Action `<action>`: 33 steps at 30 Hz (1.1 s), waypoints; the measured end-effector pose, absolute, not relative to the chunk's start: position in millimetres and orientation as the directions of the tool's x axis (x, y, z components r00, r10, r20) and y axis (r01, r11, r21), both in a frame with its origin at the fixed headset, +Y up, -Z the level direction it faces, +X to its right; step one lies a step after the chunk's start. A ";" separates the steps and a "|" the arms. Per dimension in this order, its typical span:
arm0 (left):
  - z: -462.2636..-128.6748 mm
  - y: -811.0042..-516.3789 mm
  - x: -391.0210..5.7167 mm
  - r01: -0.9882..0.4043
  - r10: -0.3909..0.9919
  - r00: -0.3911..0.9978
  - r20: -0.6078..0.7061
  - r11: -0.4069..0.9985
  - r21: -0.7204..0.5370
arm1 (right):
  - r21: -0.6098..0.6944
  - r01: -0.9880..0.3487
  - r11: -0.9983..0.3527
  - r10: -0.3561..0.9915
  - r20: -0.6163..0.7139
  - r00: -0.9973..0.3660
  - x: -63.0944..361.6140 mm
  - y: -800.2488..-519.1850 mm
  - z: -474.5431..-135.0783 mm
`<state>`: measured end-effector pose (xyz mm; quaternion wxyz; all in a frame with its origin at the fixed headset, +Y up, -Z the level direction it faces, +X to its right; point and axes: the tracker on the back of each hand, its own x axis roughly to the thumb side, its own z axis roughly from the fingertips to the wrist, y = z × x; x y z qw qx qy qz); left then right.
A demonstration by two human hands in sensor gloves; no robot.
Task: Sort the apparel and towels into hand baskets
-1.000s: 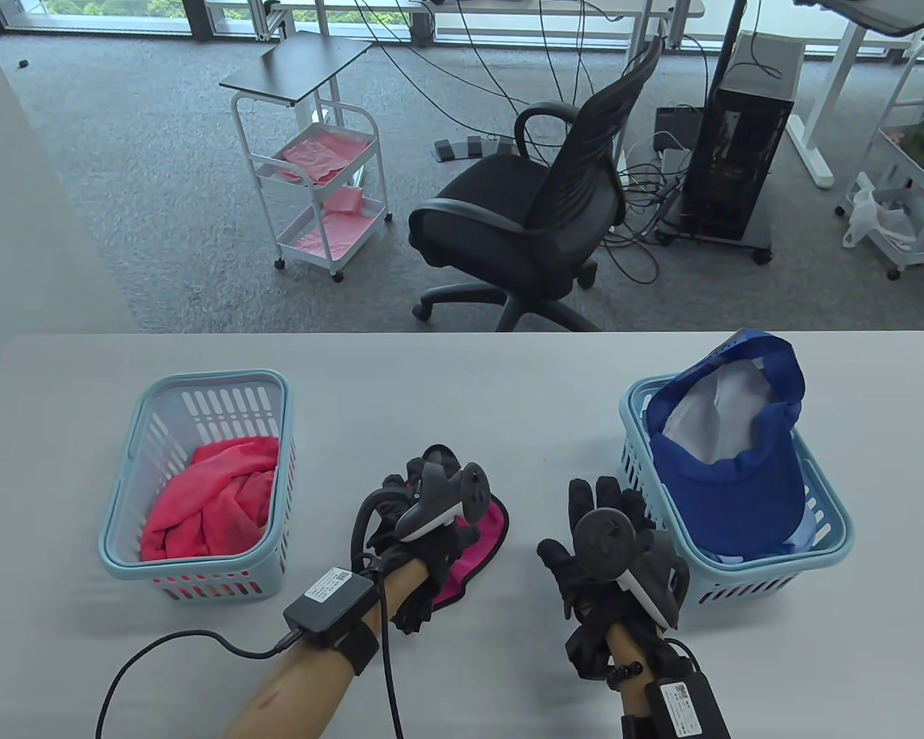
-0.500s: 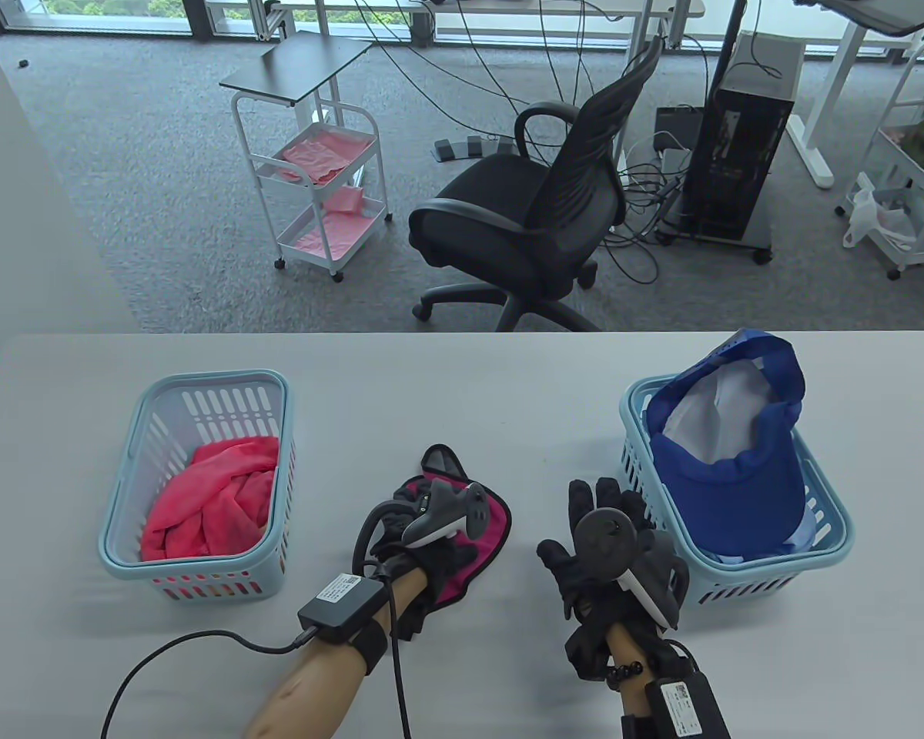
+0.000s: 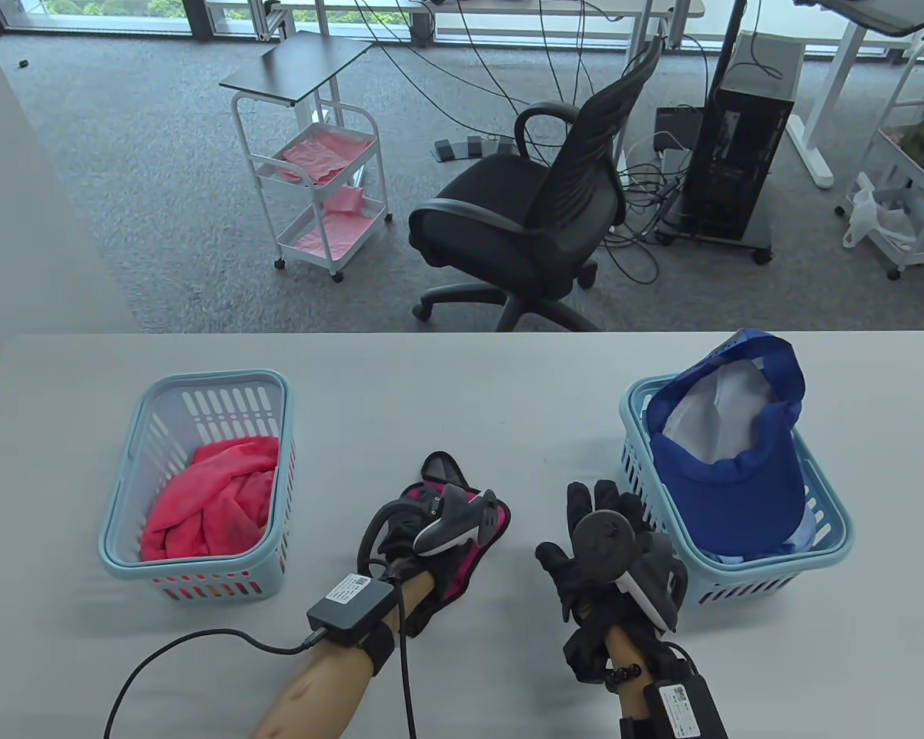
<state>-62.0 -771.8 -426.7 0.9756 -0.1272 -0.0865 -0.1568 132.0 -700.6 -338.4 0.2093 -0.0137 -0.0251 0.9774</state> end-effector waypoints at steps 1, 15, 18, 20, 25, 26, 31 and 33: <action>-426.2 -771.1 -60.7 0.337 -0.295 0.933 0.208 0.918 -0.209 | -0.053 -0.407 -0.912 0.409 -0.016 -0.913 131.8 -700.6 -338.4; -418.9 -727.8 -57.8 0.273 -0.250 0.952 0.176 0.953 -0.129 | -0.043 -0.386 -0.922 0.387 -0.005 -0.922 127.4 -702.6 -338.6; -414.7 -703.8 -64.9 0.202 -0.184 0.972 0.144 0.972 -0.117 | -0.032 -0.372 -0.928 0.372 -0.001 -0.928 125.1 -704.4 -338.9; -410.5 -685.2 -71.9 0.170 -0.159 0.980 0.123 0.982 -0.087 | -0.029 -0.368 -0.929 0.368 0.002 -0.930 124.0 -704.6 -338.8; -394.8 -633.8 -99.6 0.115 -0.116 0.991 0.071 0.993 0.020 | -0.028 -0.370 -0.929 0.370 0.010 -0.929 122.2 -704.4 -338.5; -391.9 -626.3 -105.4 0.109 -0.111 0.992 0.059 0.993 0.038 | -0.028 -0.373 -0.927 0.373 0.011 -0.928 122.0 -704.4 -338.6; -381.0 -584.9 -148.8 0.087 -0.085 0.996 -0.021 0.990 0.115 | -0.019 -0.372 -0.928 0.372 0.020 -0.928 120.0 -705.7 -339.3; -379.0 -568.4 -169.6 0.056 -0.049 0.997 -0.059 0.989 0.135 | -0.013 -0.379 -0.925 0.379 0.025 -0.925 119.0 -706.2 -339.3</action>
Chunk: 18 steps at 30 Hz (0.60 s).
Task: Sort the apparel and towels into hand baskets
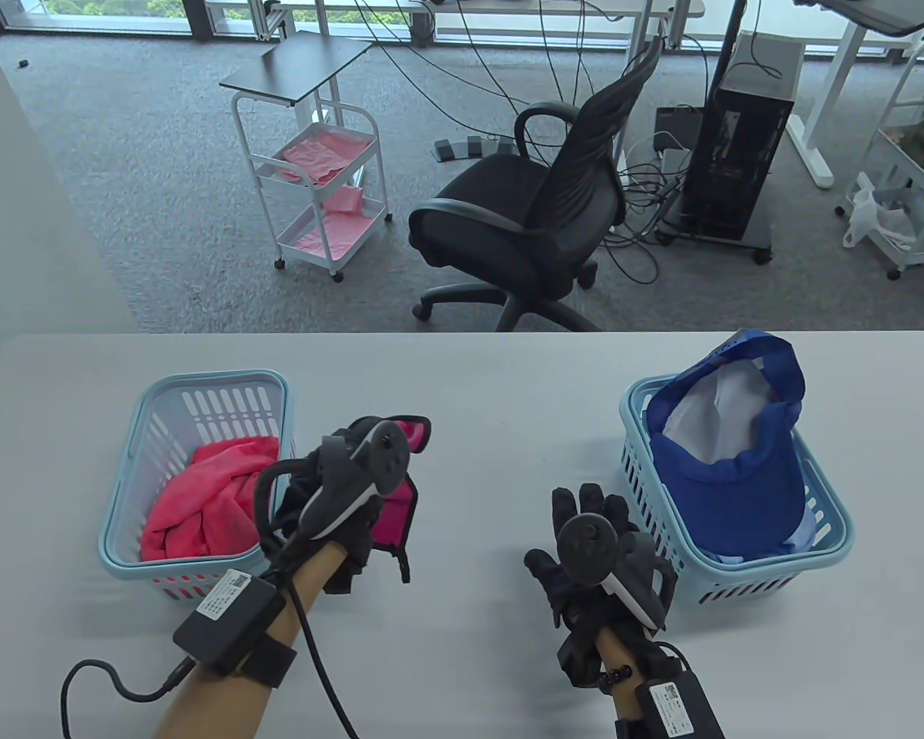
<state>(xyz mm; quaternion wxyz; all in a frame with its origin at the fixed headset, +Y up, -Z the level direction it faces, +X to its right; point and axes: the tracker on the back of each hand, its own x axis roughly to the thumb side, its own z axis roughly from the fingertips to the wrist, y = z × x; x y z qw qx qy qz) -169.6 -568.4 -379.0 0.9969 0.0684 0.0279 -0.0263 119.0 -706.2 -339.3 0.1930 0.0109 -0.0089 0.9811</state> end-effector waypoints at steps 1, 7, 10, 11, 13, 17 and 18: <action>-378.6 -563.1 -177.2 0.049 -0.039 0.997 -0.072 0.989 0.143 | -0.012 -0.380 -0.925 0.379 0.027 -0.925 118.7 -706.4 -339.2; -385.0 -535.6 -239.9 0.088 -0.053 0.978 -0.202 0.982 0.166 | -0.005 -0.378 -0.926 0.378 0.034 -0.925 116.5 -707.1 -339.6; -393.0 -532.9 -267.3 0.102 -0.061 0.964 -0.260 0.984 0.148 | -0.005 -0.379 -0.925 0.379 0.034 -0.925 116.2 -707.4 -339.2; -394.9 -533.2 -272.8 0.106 -0.065 0.961 -0.270 0.984 0.142 | -0.005 -0.379 -0.925 0.379 0.034 -0.925 116.0 -707.7 -339.2; -400.5 -536.7 -285.4 0.111 -0.070 0.953 -0.293 0.986 0.127 | -0.002 -0.379 -0.926 0.378 0.029 -0.925 115.5 -708.5 -338.8; -413.8 -549.9 -297.8 0.142 -0.109 0.943 -0.313 0.987 0.082 | -0.012 -0.384 -0.923 0.384 0.021 -0.923 116.1 -707.5 -337.3; -418.1 -554.5 -299.8 0.159 -0.129 0.939 -0.319 0.985 0.069 | -0.015 -0.384 -0.923 0.384 0.018 -0.923 116.4 -707.5 -337.4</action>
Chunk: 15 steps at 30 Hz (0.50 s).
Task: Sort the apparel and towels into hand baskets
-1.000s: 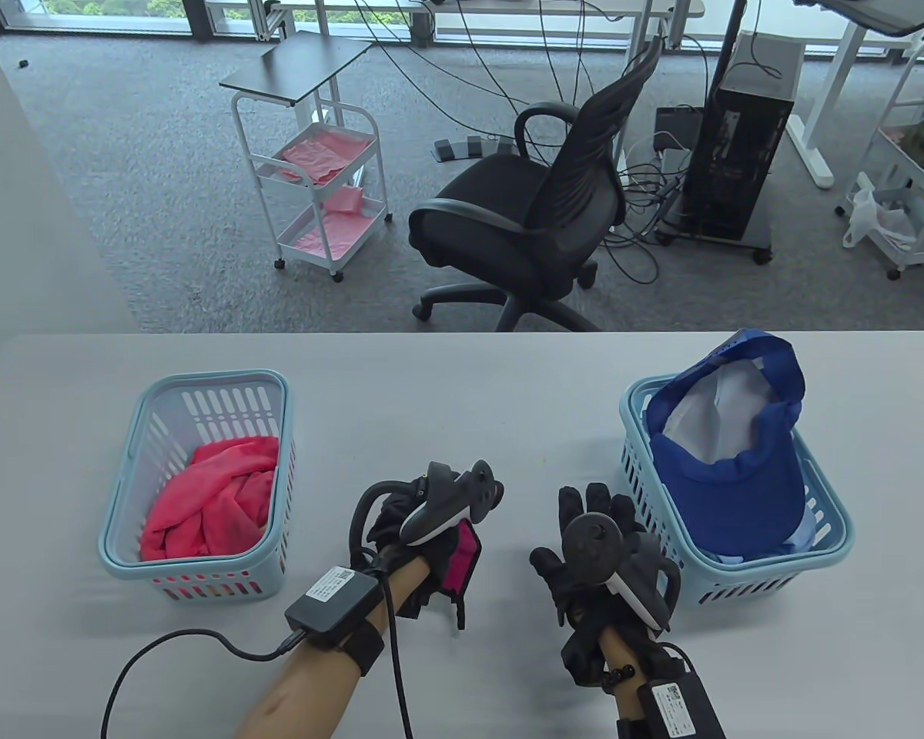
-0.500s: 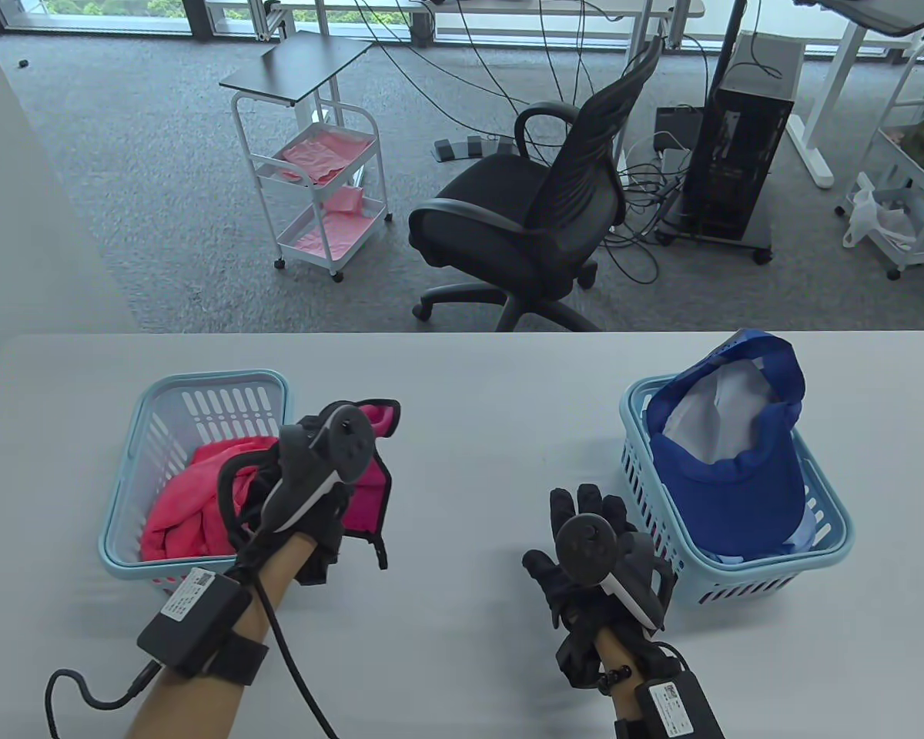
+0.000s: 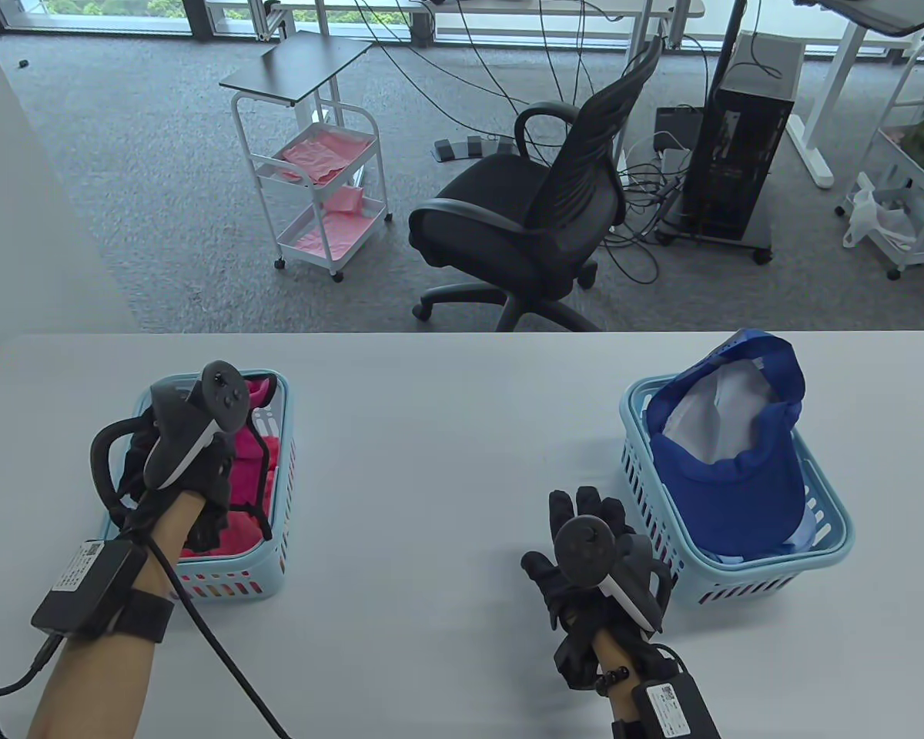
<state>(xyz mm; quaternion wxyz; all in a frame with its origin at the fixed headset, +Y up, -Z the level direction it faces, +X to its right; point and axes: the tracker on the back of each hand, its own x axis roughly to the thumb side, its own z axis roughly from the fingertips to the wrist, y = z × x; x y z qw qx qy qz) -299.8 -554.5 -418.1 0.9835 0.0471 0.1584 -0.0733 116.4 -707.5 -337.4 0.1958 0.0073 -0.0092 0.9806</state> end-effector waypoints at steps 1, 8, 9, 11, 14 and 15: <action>-421.0 -557.9 -300.9 0.168 -0.140 0.937 -0.321 0.984 0.061 | -0.018 -0.385 -0.923 0.385 0.016 -0.923 116.7 -707.5 -337.4; -438.6 -583.7 -301.4 0.152 -0.149 0.932 -0.331 0.988 -0.019 | -0.005 -0.388 -0.922 0.388 0.002 -0.922 118.5 -710.5 -337.3; -439.4 -584.7 -301.0 0.154 -0.156 0.931 -0.329 0.987 -0.033 | -0.004 -0.389 -0.921 0.389 0.002 -0.921 118.6 -710.7 -337.4; -441.2 -586.9 -300.3 0.153 -0.170 0.932 -0.320 0.985 -0.079 | -0.005 -0.393 -0.919 0.393 0.000 -0.919 119.1 -710.1 -337.4; -440.0 -588.0 -299.6 0.118 -0.140 0.941 -0.308 0.989 -0.089 | -0.006 -0.396 -0.918 0.396 -0.004 -0.918 120.2 -710.2 -337.4; -439.5 -587.7 -299.5 0.111 -0.134 0.943 -0.304 0.990 -0.090 | -0.004 -0.397 -0.918 0.397 -0.005 -0.918 120.2 -710.2 -337.7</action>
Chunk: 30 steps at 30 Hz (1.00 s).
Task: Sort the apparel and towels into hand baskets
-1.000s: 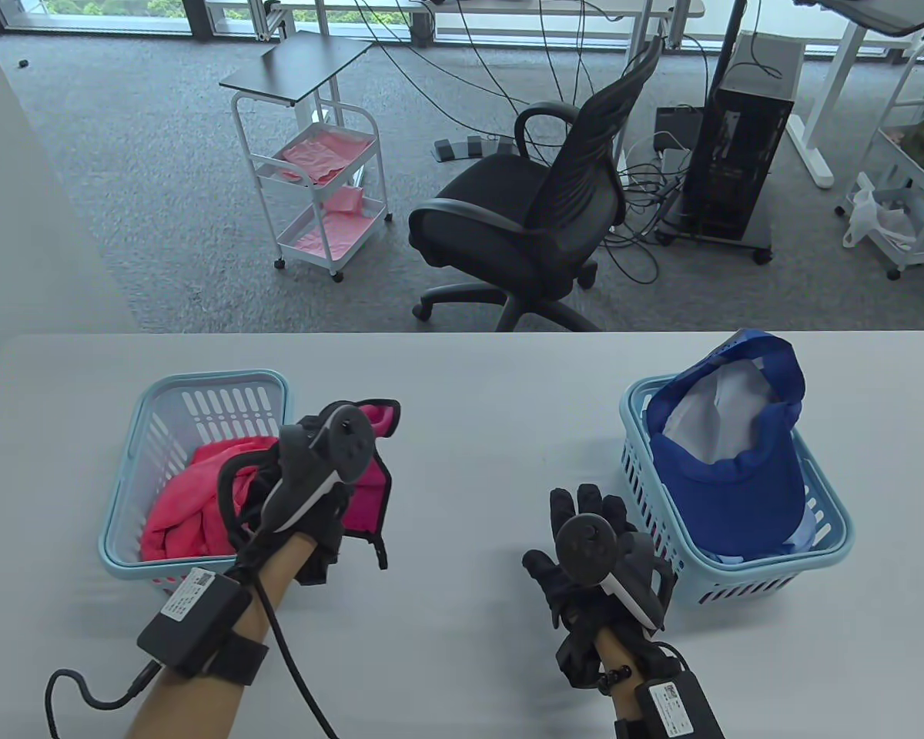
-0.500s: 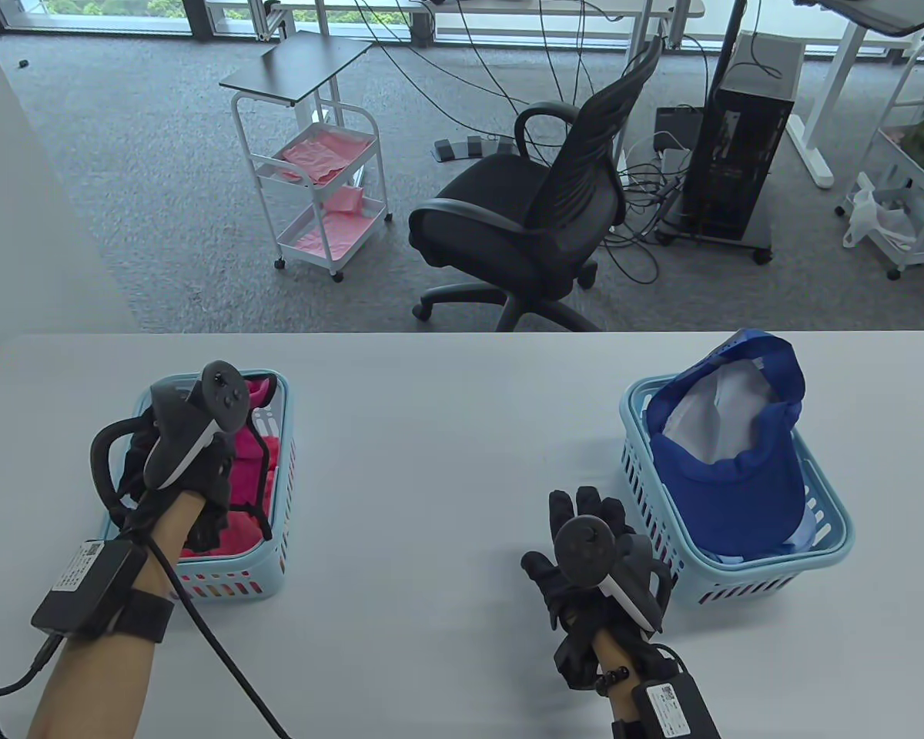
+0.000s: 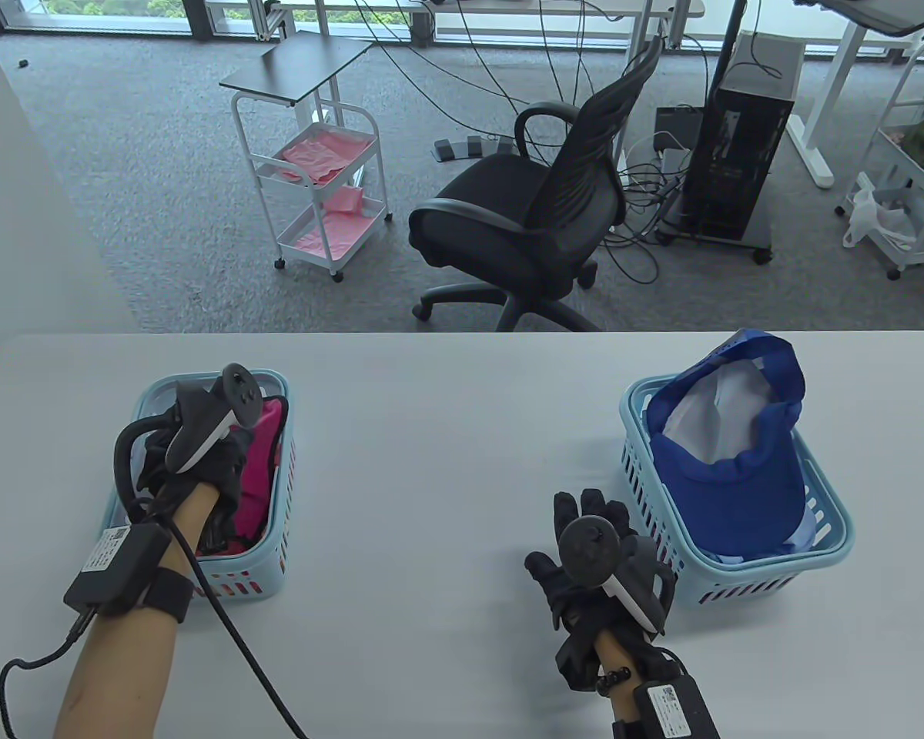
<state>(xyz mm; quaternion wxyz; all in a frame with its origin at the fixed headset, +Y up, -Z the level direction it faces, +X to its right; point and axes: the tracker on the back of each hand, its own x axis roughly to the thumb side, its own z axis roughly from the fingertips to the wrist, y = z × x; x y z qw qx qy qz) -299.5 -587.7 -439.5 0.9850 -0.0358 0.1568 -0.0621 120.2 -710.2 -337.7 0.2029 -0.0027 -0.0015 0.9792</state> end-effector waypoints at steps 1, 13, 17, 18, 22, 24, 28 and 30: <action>-438.7 -587.0 -299.1 0.099 -0.123 0.946 -0.301 0.991 -0.095 | -0.004 -0.399 -0.917 0.399 -0.005 -0.917 120.3 -710.1 -337.8; -420.7 -569.2 -282.6 0.074 -0.079 0.966 -0.247 0.997 -0.026 | -0.014 -0.401 -0.916 0.401 0.005 -0.916 120.1 -708.6 -336.9; -408.6 -561.3 -272.0 0.054 -0.052 0.982 -0.184 0.999 0.004 | -0.036 -0.398 -0.917 0.398 0.020 -0.917 118.7 -706.7 -336.4; -405.2 -559.8 -269.0 0.043 -0.041 0.985 -0.167 0.999 0.013 | -0.036 -0.397 -0.917 0.397 0.023 -0.918 118.3 -706.4 -336.3; -383.4 -555.4 -247.8 0.049 -0.043 0.996 -0.075 0.995 0.083 | -0.036 -0.403 -0.915 0.402 0.033 -0.915 117.1 -706.7 -336.5; -370.9 -557.6 -236.4 0.048 -0.045 0.999 -0.031 0.993 0.111 | -0.037 -0.402 -0.915 0.401 0.036 -0.915 116.7 -706.7 -336.4; -338.9 -580.7 -205.7 0.039 -0.051 0.996 0.070 0.985 0.165 | -0.049 -0.405 -0.913 0.403 0.052 -0.914 115.4 -704.1 -334.9; -322.6 -600.9 -188.1 0.079 -0.104 0.987 0.124 0.979 0.190 | -0.051 -0.399 -0.915 0.397 0.054 -0.916 114.0 -703.0 -333.9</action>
